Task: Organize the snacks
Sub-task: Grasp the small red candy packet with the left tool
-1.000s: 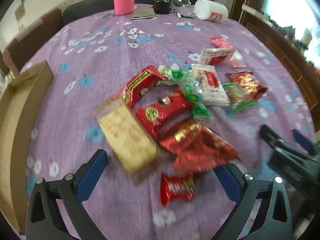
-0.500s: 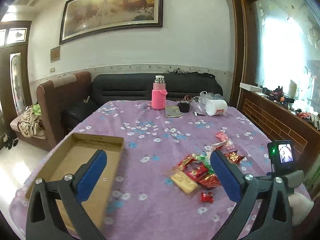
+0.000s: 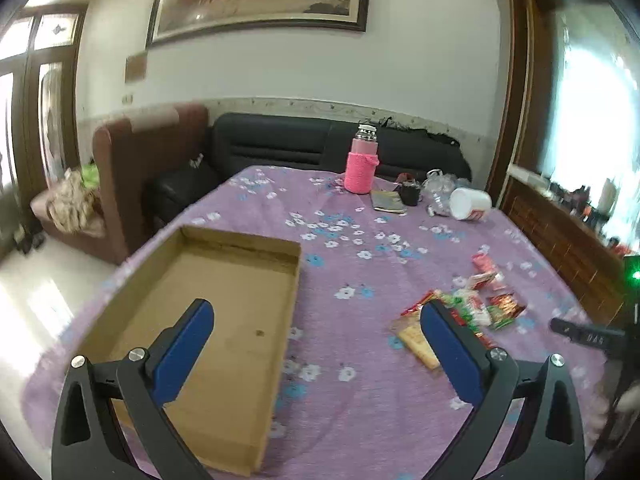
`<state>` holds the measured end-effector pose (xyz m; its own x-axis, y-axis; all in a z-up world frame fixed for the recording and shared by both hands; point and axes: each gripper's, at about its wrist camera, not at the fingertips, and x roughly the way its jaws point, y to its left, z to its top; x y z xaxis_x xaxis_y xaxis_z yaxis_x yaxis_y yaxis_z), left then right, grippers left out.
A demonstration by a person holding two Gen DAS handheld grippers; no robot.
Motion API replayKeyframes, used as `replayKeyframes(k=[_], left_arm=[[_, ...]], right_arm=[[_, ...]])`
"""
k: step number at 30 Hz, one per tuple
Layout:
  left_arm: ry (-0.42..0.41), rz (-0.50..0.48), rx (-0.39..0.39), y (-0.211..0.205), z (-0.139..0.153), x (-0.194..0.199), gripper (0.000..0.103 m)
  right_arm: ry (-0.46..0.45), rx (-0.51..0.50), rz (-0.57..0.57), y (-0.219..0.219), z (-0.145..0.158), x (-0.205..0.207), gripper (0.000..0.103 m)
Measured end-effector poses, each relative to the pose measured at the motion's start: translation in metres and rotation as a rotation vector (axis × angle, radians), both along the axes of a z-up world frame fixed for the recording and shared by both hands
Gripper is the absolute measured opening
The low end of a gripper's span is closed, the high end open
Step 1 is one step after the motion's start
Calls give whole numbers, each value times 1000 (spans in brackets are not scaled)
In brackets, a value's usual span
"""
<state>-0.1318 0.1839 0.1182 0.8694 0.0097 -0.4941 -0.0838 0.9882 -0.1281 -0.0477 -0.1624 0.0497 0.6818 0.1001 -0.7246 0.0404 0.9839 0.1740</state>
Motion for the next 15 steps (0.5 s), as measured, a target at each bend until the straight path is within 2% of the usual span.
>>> replayKeyframes(k=[1,3,5,9,12,14,15], left_arm=[[2,-16,-16,0,0,-2,103],[9,-41,-30,-3,-3,0,103],[32,-72,-53,-2,-7,3,103],[115,-157,-97,-4,-18,9,103],[137,-188,-88,-10,-24,9,100],[147,-208,-76,-17,-27,11,98],[154,-215,-75,-18,-29,11,98]], right_arm=[[2,28,34,7,-1,-2,81],[28,116,121,25,-6,0,66],[60,183,188,46,-14,7,60],[84,149,246,86,-30,22,60],[123,145,264,98,-43,30,57],[142,161,275,101,-50,34,46],[146,168,274,102,-52,36,34]])
